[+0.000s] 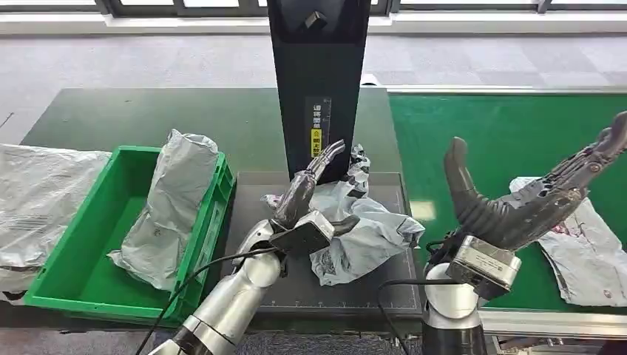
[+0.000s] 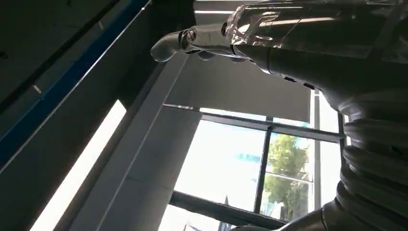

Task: Moved the parcel from conveyor to table for the left to box.

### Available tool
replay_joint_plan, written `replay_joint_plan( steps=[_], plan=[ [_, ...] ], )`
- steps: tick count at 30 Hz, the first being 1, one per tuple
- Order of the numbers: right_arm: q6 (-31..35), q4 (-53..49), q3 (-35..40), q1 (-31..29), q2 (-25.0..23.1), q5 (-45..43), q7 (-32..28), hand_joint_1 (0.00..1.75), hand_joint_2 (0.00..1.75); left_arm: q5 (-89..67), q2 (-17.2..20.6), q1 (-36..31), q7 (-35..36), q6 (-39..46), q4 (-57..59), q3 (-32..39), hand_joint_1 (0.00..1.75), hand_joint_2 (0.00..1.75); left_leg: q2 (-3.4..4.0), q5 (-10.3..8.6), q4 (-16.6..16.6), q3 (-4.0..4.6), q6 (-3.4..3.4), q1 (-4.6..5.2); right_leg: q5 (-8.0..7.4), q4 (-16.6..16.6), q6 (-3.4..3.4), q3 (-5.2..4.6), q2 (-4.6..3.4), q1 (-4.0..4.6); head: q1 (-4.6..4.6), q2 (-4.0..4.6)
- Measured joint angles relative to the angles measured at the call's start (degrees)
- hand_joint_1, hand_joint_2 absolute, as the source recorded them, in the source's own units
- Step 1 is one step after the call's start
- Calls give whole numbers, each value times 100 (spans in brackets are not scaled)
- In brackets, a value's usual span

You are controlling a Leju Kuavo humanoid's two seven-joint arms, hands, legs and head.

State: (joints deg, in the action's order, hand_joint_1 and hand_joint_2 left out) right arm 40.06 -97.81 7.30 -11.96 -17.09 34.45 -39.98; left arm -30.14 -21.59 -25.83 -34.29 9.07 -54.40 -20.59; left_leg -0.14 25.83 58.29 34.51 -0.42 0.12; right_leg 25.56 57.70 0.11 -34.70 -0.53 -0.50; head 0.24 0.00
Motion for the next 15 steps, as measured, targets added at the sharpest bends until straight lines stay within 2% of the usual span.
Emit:
replay_joint_plan(
  steps=[4, 9, 12, 15],
  plan=[
    [0, -31, -20, 6, 0, -2, 0, 0, 175, -154, -4, -50, 141, 159, 98, -32, 0, 175, 0, 0, 0, 0, 0, 0, 0, 0, 0, 1, 0, 0, 0, 0],
    [0, -35, -52, 12, 0, -13, 0, 0, 175, -917, -4, -365, 1054, 1159, 871, -360, 0, 175, 0, -1, 1, -1, 0, 1, -1, 0, -1, 2, 1, -1, 0, 0],
    [0, -42, -66, 15, 0, -33, 0, 0, 175, -1574, -2, -588, 1962, 1745, 1476, -684, 0, 175, 0, -1, 1, -2, 1, 1, -2, 0, -1, 3, 1, -1, 2, 0],
    [0, -81, -70, 24, 0, -83, 0, 0, 175, -1952, -2, -751, 2501, 1993, 1939, -977, 0, 175, 0, -1, 1, -1, 1, 0, -1, 0, -1, 3, 1, 0, 0, 2]
  ],
)
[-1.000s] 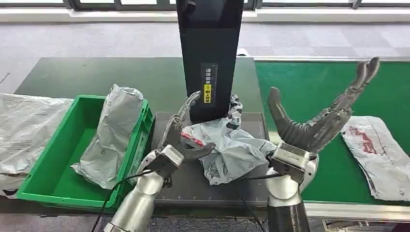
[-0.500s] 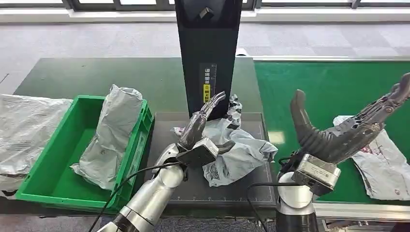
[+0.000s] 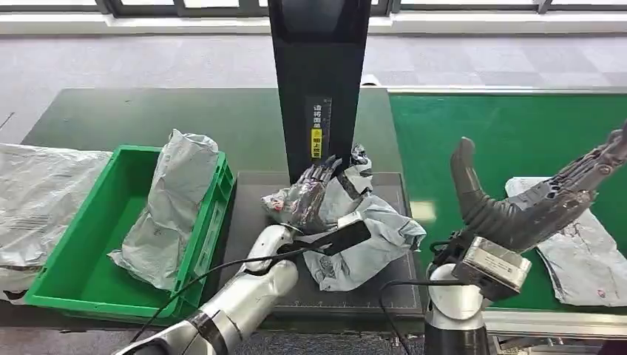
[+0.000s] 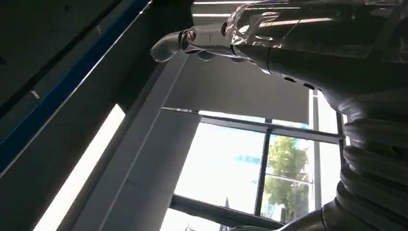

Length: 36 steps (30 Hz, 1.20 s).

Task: Moved the parcel from conveyor to table for the left to box.

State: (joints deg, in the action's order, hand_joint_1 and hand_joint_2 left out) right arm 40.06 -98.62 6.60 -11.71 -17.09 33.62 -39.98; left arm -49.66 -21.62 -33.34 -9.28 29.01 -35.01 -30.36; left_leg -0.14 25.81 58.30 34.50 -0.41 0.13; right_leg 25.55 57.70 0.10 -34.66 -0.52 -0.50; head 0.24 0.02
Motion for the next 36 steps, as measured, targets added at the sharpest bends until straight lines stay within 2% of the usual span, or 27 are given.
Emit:
replay_joint_plan(
  steps=[6, 11, 12, 13, 17, 27, 33, 36],
  plan=[
    [0, -4, 0, 3, 4, -41, 0, 0, 175, -304, 2, -196, 555, -459, 588, -483, 0, 175, 0, 1, -1, 0, 0, 0, 1, 0, 0, 0, 0, 0, 0, -2],
    [0, -4, 0, 3, 4, -79, 0, 0, 175, -364, 2, -266, 753, -688, 838, -721, 0, 175, -1, 1, -1, 0, 0, 0, 1, 0, 0, 3, 0, 0, 0, 0],
    [0, -4, 0, 3, 4, -87, 0, 0, 175, -380, 2, -296, 794, -740, 884, -754, 21, 175, -2, 1, -1, -1, 0, 0, 1, 0, 0, 4, 0, 0, 0, -2],
    [0, -4, 0, 3, 4, -103, 0, 0, 175, -417, 2, -323, 865, -838, 935, -804, 175, 175, -2, 1, -1, -3, 0, 0, 1, 0, 0, 7, 1, 0, 0, -2],
    [0, -4, -4, 3, 4, -122, 0, 0, 175, -507, 0, -413, 990, -1135, 1092, -937, 175, 175, -2, 1, -1, -16, 0, 0, 1, 0, -1, 20, 1, 0, 0, -2],
    [0, -4, -11, 4, 4, -133, 0, 0, 175, -588, 2, -439, 1035, -1030, 1263, -992, 175, 175, -1, -3, -1, -22, 3, 0, 0, 0, -1, 25, 2, 0, 0, -2],
    [0, -2, -11, 4, 4, -133, 0, 0, 175, -749, 9, -450, 1134, -510, 1322, -992, 175, 175, -1, -3, -1, -20, 2, 0, 0, 0, 0, 23, 2, 0, 0, -2],
    [-2, -2, -11, 5, 4, -116, 0, 0, 175, -916, 37, -443, 1206, 117, 1326, -979, 175, 175, -1, -3, -2, -17, 2, 0, 0, 0, 0, 19, 2, 0, 0, 0]
  ],
)
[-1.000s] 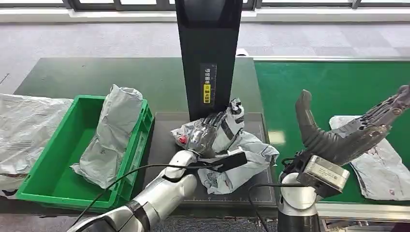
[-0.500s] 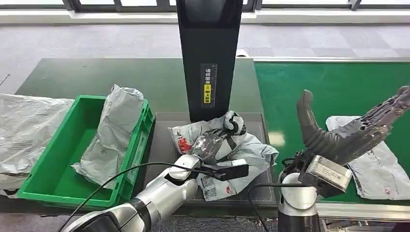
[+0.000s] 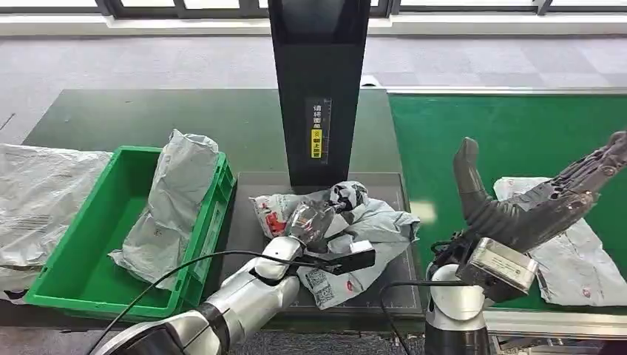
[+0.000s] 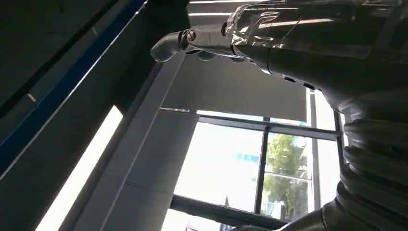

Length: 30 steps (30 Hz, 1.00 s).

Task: Moved the parcel from conveyor to table for the left to box.

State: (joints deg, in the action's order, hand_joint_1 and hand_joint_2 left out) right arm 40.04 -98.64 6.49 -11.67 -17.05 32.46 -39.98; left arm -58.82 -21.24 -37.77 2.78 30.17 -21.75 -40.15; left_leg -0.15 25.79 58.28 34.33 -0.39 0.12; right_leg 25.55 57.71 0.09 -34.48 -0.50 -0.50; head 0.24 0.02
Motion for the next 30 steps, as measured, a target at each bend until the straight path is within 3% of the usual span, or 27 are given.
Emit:
replay_joint_plan(
  steps=[4, 8, 13, 21, 30],
  plan=[
    [2, 0, -4, 50, 11, 37, 0, 0, 175, -1366, 135, 386, 114, 897, -1018, 542, 175, 175, 0, 0, 0, 4, 0, 0, 0, 0, 0, -5, -3, 0, -2, 0],
    [2, 0, -4, 163, 35, 39, 0, 0, 175, -2223, 111, 1056, -796, 972, -3071, 1898, 175, 175, 20, 2, -1, 19, -1, 0, 0, 1, 1, -25, -23, -1, 2, 0],
    [2, 0, -96, 180, 35, 33, 0, 0, 175, -2135, 74, 1388, -1019, 993, -4849, 3007, 175, 175, 30, 7, -3, 14, -4, -2, 2, 1, 1, -26, -37, 1, 2, -2],
    [2, -13, -181, 224, 39, 35, 0, 0, 175, -1884, 70, 1747, -1139, 993, -6523, 3821, 175, 175, 30, 6, -3, 14, -5, -4, 1, 1, 2, -25, -38, 2, 0, -2],
    [2, -39, -236, 235, 39, 37, 0, 0, 175, -1816, 87, 1838, -1161, 991, -7110, 4275, 175, 175, 20, 6, -3, 15, -5, -3, 1, 1, 1, -21, -32, 1, 0, -2]
  ],
)
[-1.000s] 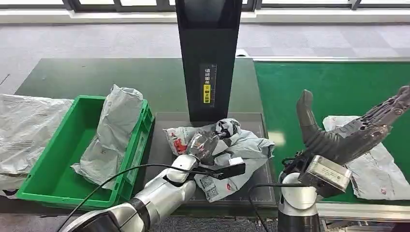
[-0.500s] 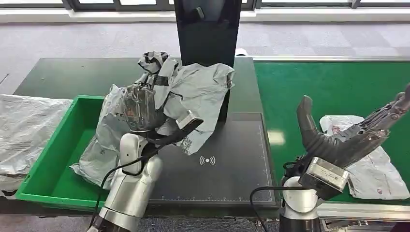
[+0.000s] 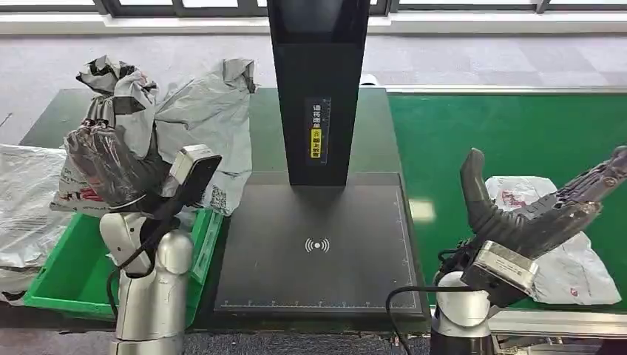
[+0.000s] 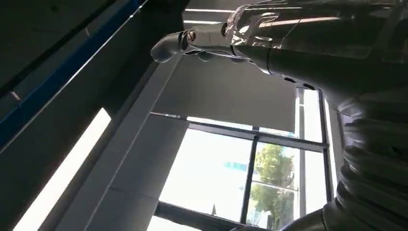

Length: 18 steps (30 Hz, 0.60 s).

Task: Moved the parcel from conveyor to table for the left to box.

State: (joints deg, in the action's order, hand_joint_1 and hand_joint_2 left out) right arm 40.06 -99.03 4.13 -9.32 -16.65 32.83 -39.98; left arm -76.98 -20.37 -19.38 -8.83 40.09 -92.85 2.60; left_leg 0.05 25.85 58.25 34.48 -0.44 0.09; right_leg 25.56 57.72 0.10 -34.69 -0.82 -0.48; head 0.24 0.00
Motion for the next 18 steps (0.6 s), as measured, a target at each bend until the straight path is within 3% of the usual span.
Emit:
replay_joint_plan(
  steps=[3, 12, 18],
  plan=[
    [0, 0, -13, 2, 0, -20, 0, 0, 175, 78, 13, -37, -24, 0, 80, 396, 175, 175, 2, 0, 0, -2, 0, 1, 0, 0, 0, -1, -3, 0, 2, 2],
    [0, -103, -68, 61, 0, -31, 0, 0, 175, -76, 13, -644, -706, -4, 1633, 2545, 175, 175, 4, -5, 0, -6, -7, -6, -1, 0, 2, -1, -4, 6, 0, 0],
    [0, -146, -79, 116, 7, -31, 0, 0, 175, -413, 26, -811, -216, -4, 2525, 2883, 175, 175, 5, -2, 1, -1, -3, -2, -1, 0, 1, -1, -4, 1, -2, 0]
  ],
)
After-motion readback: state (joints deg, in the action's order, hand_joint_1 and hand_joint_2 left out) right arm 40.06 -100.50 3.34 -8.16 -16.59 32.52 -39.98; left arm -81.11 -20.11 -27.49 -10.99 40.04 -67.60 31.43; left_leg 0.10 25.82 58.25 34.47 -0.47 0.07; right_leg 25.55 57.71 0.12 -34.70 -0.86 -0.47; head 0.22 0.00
